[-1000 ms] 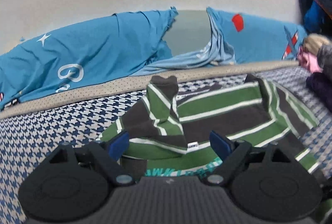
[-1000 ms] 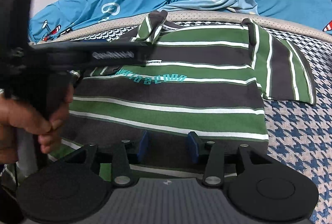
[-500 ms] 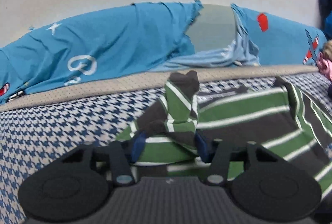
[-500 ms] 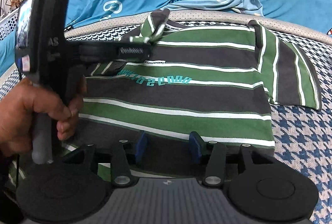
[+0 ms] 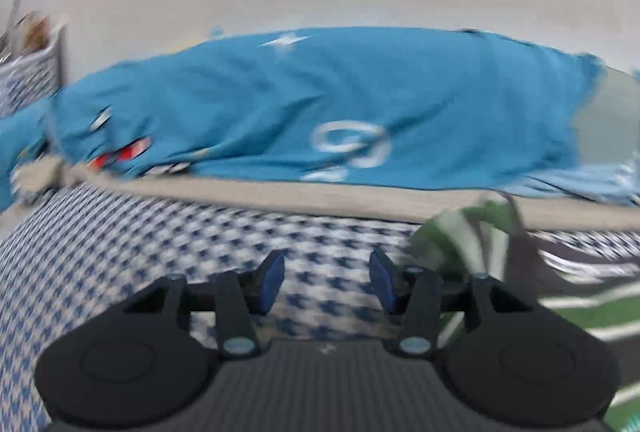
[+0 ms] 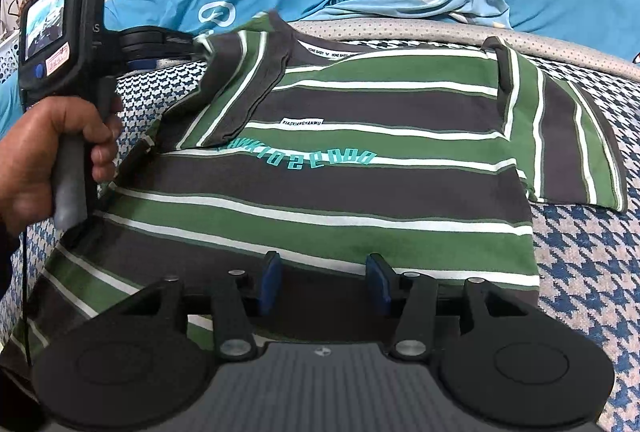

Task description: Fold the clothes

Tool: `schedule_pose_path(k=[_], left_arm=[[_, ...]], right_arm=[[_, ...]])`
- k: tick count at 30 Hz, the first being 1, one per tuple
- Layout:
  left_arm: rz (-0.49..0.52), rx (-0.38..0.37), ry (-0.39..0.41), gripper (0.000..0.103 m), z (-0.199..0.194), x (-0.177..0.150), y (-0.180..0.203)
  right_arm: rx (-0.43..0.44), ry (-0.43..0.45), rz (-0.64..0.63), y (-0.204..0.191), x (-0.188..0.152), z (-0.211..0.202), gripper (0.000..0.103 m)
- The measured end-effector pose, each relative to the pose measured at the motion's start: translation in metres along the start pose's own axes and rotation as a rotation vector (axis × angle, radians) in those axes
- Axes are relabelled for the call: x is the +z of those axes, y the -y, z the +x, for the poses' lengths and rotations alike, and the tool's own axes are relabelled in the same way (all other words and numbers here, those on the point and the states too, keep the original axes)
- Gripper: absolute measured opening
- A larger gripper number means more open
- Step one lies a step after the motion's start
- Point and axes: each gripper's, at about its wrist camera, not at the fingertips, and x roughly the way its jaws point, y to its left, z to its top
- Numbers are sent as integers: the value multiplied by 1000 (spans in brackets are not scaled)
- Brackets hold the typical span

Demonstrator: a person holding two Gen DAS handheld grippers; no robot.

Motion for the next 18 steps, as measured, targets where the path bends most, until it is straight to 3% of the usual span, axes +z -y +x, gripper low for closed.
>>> schedule_pose_path(k=[4, 7, 11, 18], left_arm=[[-73, -6, -17, 51, 0, -1, -18], [-62, -35, -6, 52, -7, -1, -15], [-27, -157, -17, 55, -16, -8, 2], [121, -339, -48, 56, -31, -29, 49]], right_arm=[[0, 0, -6, -3, 0, 1, 48], [0, 0, -15, -5, 0, 1, 50], [0, -1, -20, -7, 0, 1, 51], [2, -4, -17, -10, 1, 1, 51]])
